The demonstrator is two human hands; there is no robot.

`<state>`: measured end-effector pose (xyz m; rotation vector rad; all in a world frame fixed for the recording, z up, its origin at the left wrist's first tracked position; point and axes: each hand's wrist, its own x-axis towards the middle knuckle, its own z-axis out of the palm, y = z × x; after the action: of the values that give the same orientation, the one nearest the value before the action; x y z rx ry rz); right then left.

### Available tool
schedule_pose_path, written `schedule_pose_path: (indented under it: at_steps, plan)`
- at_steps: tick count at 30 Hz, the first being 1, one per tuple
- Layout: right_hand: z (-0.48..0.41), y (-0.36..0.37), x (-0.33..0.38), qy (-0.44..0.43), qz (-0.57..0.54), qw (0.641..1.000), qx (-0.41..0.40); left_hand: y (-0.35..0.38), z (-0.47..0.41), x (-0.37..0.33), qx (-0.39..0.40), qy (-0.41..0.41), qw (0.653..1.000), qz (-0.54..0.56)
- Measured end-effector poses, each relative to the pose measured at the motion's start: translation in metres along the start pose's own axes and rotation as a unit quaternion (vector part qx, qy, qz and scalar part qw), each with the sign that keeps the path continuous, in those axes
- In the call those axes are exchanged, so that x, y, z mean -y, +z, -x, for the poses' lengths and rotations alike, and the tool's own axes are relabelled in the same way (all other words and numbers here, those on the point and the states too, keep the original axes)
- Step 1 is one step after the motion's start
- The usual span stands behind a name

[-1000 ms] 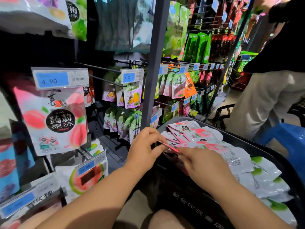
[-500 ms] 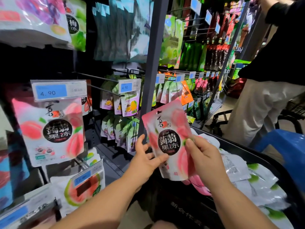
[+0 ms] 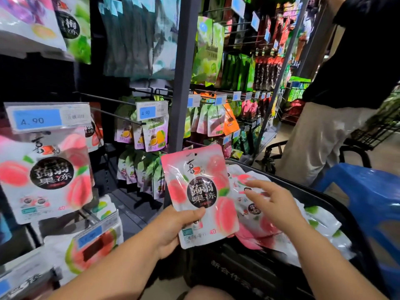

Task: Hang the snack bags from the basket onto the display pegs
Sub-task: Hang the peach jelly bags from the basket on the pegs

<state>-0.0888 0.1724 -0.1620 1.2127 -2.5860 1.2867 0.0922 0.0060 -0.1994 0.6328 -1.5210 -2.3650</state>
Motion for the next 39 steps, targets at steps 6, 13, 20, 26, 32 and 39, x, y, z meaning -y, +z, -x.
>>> schedule_pose_path:
  at_steps: [6,13,20,26,32,39]
  plan:
    - [-0.004,-0.037,-0.054,0.118,0.254,0.946,0.16,-0.007,-0.004,-0.003,-0.051,-0.011,0.999,0.005]
    - [-0.001,-0.023,-0.04,0.194,0.387,0.897,0.092,-0.005,-0.004,-0.001,-0.079,-0.028,0.996,-0.019]
    - [-0.007,-0.015,-0.031,0.191,0.388,0.897,0.094,-0.011,-0.002,-0.005,-0.096,-0.031,0.995,-0.018]
    - [-0.006,-0.014,-0.034,0.166,0.405,0.887,0.145,-0.017,-0.003,-0.007,-0.102,-0.016,0.995,-0.005]
    - [-0.001,-0.013,-0.039,0.127,0.316,0.936,0.089,-0.018,-0.003,-0.005,-0.101,-0.014,0.995,-0.003]
    - [0.006,-0.009,-0.033,0.1,0.171,0.977,-0.078,-0.021,-0.003,-0.006,-0.092,0.005,0.996,0.004]
